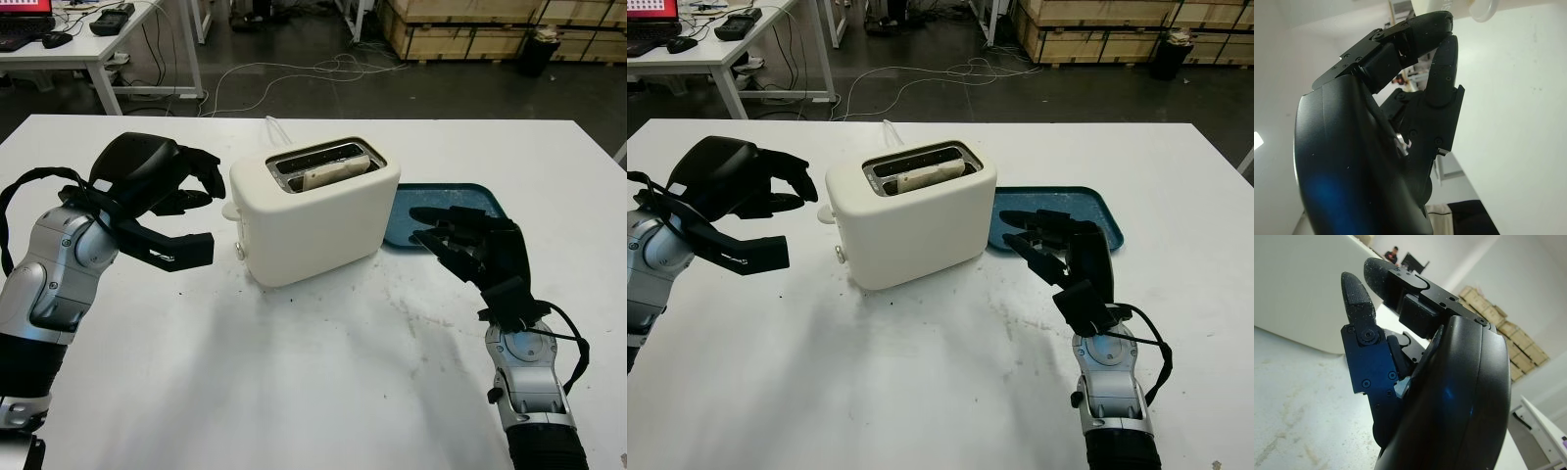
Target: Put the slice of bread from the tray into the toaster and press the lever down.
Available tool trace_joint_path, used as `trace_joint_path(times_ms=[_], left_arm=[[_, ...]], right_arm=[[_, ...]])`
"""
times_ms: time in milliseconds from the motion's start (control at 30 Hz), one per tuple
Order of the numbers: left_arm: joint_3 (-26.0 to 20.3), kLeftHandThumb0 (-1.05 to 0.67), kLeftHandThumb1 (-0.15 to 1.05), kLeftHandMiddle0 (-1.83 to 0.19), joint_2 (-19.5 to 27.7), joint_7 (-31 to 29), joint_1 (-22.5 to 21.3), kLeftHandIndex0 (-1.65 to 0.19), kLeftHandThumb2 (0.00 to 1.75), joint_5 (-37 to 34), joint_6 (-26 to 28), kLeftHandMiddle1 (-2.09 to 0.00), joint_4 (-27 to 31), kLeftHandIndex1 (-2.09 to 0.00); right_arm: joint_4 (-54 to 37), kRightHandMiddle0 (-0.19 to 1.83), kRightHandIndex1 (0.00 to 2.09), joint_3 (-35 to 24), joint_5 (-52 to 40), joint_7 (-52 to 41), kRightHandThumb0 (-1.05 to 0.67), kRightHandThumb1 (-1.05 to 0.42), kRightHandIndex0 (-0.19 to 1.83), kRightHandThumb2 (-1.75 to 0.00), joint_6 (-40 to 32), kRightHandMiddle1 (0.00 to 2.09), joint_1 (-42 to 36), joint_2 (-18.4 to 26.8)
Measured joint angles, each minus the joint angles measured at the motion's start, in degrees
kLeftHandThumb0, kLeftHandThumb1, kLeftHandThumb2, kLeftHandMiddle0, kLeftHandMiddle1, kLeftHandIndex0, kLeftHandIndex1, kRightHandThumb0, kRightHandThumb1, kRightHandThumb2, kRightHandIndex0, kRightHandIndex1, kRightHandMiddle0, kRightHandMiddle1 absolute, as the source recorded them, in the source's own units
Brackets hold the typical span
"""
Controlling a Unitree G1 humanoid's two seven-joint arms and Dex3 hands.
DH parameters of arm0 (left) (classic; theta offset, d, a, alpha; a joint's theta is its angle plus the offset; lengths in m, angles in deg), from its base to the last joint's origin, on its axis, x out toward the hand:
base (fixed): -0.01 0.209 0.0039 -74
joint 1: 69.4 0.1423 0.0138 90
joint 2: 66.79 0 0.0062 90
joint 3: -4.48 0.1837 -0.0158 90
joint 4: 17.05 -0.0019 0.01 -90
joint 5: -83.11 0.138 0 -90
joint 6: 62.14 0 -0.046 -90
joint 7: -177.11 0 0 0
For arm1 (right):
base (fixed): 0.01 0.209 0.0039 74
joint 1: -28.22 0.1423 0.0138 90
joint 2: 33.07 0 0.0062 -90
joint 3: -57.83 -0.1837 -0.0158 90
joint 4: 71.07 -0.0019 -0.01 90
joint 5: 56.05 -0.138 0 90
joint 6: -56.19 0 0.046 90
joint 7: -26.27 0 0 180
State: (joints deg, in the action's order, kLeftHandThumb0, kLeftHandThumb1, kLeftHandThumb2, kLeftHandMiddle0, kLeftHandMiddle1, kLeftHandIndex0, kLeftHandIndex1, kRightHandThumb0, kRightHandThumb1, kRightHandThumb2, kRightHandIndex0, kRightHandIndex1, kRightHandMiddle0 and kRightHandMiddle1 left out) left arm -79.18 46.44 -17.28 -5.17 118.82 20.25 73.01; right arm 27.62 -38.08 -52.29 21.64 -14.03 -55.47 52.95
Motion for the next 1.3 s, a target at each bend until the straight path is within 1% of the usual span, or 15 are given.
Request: trace_joint_path(times_ms=[67, 200, 233, 267, 300, 400, 567, 867, 1033, 1200, 1300], left_arm=[[0.0, -0.37, 0.92, -0.94, -0.1, -0.5, -0.4, -1.02, 0.25, 0.0, 0.1, -1.28, -0.6, -0.68], [0.9, -0.38, 0.92, -0.92, -1.1, -0.8, -1.2, -0.94, 0.29, 0.0, 0.4, -1.38, -2.2, -0.93], [1.2, -0.38, 0.92, -0.91, -1.4, -0.8, -1.3, -0.91, 0.3, 0.0, 0.2, -1.42, -2.7, -1.02], [1.5, -0.36, 0.92, -0.89, -1.7, -0.7, -1.4, -0.86, 0.29, 0.0, -0.1, -1.5, -3.4, -1.18], [1.7, -0.35, 0.92, -0.88, -2.2, -0.4, -1.5, -0.82, 0.29, 0.0, -0.3, -1.55, -4.1, -1.29], [2.2, -0.31, 0.92, -0.86, -3.0, 0.5, -1.7, -0.77, 0.28, 0.3, -0.9, -1.66, -5.5, -1.44], [2.6, -0.29, 0.92, -0.84, -3.6, 0.9, -2.5, -0.75, 0.26, 0.3, -1.5, -1.7, -7.7, -1.5], [4.2, -0.29, 0.92, -0.89, -3.8, 3.2, -5.1, -0.77, 0.24, 0.4, -3.8, -1.68, -13.5, -1.5], [4.8, -0.29, 0.92, -0.89, -3.9, 4.0, -5.5, -0.78, 0.24, 0.9, -3.9, -1.7, -14.6, -1.52], [5.1, -0.27, 0.92, -0.91, -3.9, 5.0, -5.5, -0.8, 0.21, 0.9, -4.6, -1.7, -15.0, -1.54], [5.0, -0.28, 0.92, -0.91, -4.0, 5.3, -5.2, -0.8, 0.23, 0.3, -4.8, -1.67, -15.0, -1.52]], right_arm=[[0.0, 1.14, 0.66, 0.0, 0.0, 0.0, -0.4, -0.84, 1.01, 0.0, 0.0, 0.0, 0.0, 0.0], [0.1, 1.14, 0.67, 0.0, 0.0, 0.0, -0.4, -0.84, 1.01, 0.0, 0.0, 0.0, 0.0, 0.0], [0.1, 1.14, 0.67, 0.0, 0.0, 0.0, -0.4, -0.84, 1.01, 0.0, 0.0, 0.0, 0.0, 0.0], [0.0, 1.14, 0.66, 0.0, 0.0, 0.0, -0.4, -0.84, 1.01, 0.0, 0.0, 0.0, 0.0, 0.0], [0.0, 1.14, 0.66, 0.0, 0.0, 0.0, -0.39, -0.84, 1.0, 0.0, 0.0, 0.0, 0.0, 0.0], [0.0, 1.14, 0.66, 0.0, 0.0, 0.0, -0.4, -0.84, 1.0, 0.0, 0.0, 0.0, 0.0, 0.0], [0.0, 1.14, 0.67, 0.0, 0.0, 0.0, -0.4, -0.84, 1.01, 0.0, 0.0, 0.0, 0.0, 0.0], [0.0, 1.14, 0.66, 0.0, 0.0, 0.0, -0.4, -0.84, 1.0, 0.0, 0.0, 0.0, 0.0, 0.0], [0.0, 1.14, 0.66, 0.0, 0.0, 0.0, -0.4, -0.84, 1.0, 0.0, 0.0, 0.0, 0.0, 0.0], [0.0, 1.14, 0.67, 0.0, -0.1, 0.0, -0.4, -0.84, 1.01, 0.0, 0.0, 0.0, 0.0, 0.0], [0.0, 1.14, 0.68, 0.0, -0.1, 0.0, -0.4, -0.84, 1.01, 0.0, 0.0, 0.0, 0.0, 0.0]])
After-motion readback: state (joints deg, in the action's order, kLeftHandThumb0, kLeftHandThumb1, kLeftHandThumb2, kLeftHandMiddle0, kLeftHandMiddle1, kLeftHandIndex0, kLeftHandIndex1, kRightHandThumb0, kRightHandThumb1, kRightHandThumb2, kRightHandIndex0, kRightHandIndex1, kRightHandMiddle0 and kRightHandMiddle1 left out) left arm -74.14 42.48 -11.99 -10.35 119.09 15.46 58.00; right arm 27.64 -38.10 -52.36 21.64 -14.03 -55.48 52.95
